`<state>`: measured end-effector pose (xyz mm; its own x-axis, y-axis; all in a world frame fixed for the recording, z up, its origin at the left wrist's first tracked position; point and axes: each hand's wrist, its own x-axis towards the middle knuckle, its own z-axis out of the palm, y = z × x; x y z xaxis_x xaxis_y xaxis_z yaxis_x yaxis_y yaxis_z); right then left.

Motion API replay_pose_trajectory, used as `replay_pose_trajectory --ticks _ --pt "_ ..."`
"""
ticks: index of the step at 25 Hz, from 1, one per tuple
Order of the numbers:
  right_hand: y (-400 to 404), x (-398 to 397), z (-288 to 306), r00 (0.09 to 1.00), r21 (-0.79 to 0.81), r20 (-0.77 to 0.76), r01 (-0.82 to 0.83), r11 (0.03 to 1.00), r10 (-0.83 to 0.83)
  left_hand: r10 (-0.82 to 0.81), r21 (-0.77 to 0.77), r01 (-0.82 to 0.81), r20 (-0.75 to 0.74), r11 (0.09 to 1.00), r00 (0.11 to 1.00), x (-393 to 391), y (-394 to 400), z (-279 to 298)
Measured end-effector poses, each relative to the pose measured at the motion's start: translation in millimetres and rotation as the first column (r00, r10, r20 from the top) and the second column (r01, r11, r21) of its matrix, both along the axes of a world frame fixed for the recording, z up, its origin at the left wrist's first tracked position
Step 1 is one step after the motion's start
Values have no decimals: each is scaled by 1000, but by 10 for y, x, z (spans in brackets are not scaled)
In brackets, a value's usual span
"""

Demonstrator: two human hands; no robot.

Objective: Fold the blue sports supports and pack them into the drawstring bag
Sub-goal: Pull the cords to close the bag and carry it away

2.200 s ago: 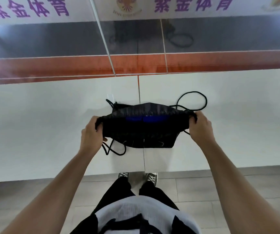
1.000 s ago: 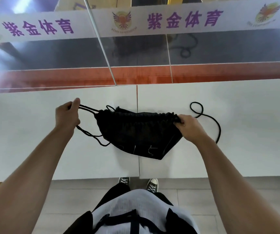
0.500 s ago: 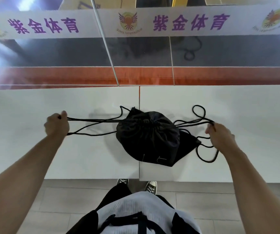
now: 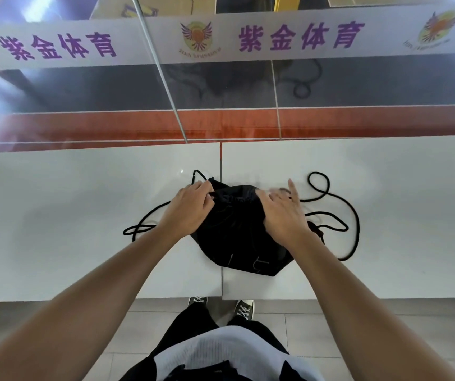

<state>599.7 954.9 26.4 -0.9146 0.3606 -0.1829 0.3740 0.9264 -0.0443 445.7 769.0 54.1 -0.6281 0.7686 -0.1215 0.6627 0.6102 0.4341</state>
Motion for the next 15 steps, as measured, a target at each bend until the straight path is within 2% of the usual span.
replay_pose_trajectory --ticks 2,4,7,8,10,12,14,15 --pt "15 47 -83 997 -109 62 43 993 -37 47 -4 -47 118 999 992 79 20 60" --pt "17 136 -109 996 -160 -23 84 983 -88 140 30 -150 223 988 965 132 6 75" --pt "93 315 -68 979 16 -204 -19 1000 22 187 64 -210 254 976 949 13 -115 96" --pt "156 363 -48 978 63 -202 -44 997 56 200 77 -227 259 971 945 -64 -172 94" --pt "261 411 -5 992 65 -122 -12 998 20 268 103 -305 270 947 925 -216 -220 46" --pt "332 400 -23 990 15 -67 129 992 -128 296 69 -310 154 948 943 -260 -124 -6" --pt "290 392 14 943 -28 -124 308 951 -309 351 51 -349 -56 936 935 -185 -3 -58" --pt "232 400 42 897 -68 -202 387 920 -392 420 115 -406 -136 906 898 -128 19 -41"
